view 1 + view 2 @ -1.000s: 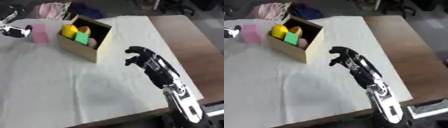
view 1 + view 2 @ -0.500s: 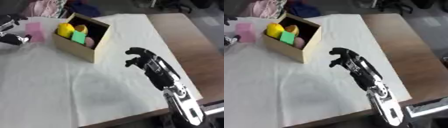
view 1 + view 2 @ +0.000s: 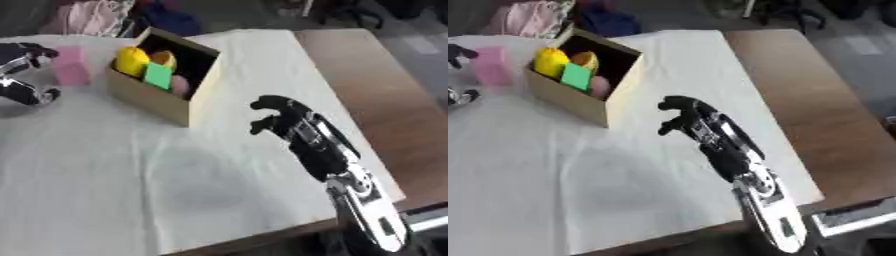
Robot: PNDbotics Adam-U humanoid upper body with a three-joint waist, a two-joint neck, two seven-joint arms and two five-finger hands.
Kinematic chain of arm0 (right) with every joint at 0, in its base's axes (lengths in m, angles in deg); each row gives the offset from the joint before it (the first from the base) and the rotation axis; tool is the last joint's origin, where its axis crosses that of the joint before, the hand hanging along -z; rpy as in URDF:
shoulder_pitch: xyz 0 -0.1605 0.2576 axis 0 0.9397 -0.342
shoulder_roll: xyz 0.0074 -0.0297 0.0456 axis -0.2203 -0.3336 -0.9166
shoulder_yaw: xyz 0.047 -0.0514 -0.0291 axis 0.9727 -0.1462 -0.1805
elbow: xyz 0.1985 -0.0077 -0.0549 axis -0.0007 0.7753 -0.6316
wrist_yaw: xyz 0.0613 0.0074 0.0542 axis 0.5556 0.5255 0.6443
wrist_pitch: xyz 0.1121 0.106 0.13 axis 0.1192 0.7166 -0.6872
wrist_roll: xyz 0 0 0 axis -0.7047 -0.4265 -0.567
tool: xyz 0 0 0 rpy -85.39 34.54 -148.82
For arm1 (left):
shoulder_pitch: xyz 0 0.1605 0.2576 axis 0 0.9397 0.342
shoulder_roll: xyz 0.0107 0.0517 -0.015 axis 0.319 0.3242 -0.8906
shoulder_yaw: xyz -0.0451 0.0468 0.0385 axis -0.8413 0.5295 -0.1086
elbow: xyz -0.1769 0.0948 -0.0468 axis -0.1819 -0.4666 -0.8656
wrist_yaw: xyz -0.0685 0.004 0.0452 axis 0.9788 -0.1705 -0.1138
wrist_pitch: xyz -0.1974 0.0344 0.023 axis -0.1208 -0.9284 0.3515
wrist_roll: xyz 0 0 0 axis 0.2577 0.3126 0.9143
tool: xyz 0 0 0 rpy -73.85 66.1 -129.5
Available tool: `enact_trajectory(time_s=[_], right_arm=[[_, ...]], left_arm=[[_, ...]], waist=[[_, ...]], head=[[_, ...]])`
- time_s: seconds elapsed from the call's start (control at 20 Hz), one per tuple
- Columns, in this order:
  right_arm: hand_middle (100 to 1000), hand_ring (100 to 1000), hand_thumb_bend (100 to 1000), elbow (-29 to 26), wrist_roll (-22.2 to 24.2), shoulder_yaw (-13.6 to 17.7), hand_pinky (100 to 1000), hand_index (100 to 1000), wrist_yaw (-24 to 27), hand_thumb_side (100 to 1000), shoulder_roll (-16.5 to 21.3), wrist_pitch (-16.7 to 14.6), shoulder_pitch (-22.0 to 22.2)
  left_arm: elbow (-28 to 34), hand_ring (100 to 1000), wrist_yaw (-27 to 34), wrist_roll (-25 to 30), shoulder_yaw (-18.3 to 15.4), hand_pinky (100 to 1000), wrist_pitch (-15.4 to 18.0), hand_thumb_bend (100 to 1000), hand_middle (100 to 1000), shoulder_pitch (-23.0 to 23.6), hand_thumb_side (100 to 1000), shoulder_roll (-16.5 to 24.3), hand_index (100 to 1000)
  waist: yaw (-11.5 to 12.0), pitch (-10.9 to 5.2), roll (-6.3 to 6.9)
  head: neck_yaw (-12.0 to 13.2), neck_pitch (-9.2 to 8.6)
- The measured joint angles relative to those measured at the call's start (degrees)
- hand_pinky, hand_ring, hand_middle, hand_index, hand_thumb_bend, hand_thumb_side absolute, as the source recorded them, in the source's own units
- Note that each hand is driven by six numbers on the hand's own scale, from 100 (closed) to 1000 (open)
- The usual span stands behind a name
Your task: Pick up objects on the table and place them in the box.
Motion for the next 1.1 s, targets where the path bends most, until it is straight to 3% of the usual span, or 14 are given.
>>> enact_trajectory(time_s=[0.35,0.6,0.95,1.0,1.05,1.1], right_arm=[[791,632,100,0.0,0.0,0.0,841,847,0.0,703,0.0,0.0,0.0],[791,632,100,0.0,0.1,0.0,841,847,0.0,704,-0.3,0.0,-0.3],[790,632,100,0.0,0.2,0.0,841,847,0.0,705,-1.0,0.1,-0.5],[790,631,100,0.0,0.2,0.0,842,847,0.0,704,-1.0,0.1,-0.5],[790,631,100,0.0,0.2,0.0,842,847,0.0,704,-1.0,0.1,-0.5],[790,631,100,0.0,0.2,0.0,842,847,0.0,704,-1.0,0.1,-0.5]], left_arm=[[2.0,794,0.1,-7.0,-0.4,842,-3.1,292,906,0.1,194,-0.4,954],[-0.2,794,0.1,-10.1,0.5,839,-1.6,269,908,0.1,207,-0.7,952],[-1.1,712,-0.9,-12.1,0.6,780,-0.7,264,815,0.2,226,-1.5,881],[-1.1,567,-1.1,-12.5,0.6,704,-0.6,259,611,0.2,216,-1.6,728],[-1.1,567,-1.2,-13.3,0.6,704,-0.6,259,611,0.2,216,-1.8,728],[-1.0,489,-1.5,-14.4,0.6,658,-0.7,243,506,0.3,197,-2.0,629]], waist=[[0.0,0.05,-0.17],[-0.5,0.71,-0.35],[-1.0,1.04,-0.51],[-1.0,1.04,-0.51],[-1.0,1.04,-0.51],[-1.0,1.04,-0.51]], head=[[0.0,0.00],[0.0,-0.19],[0.4,-1.33],[0.5,-1.37],[0.5,-1.41],[0.6,-1.48]])
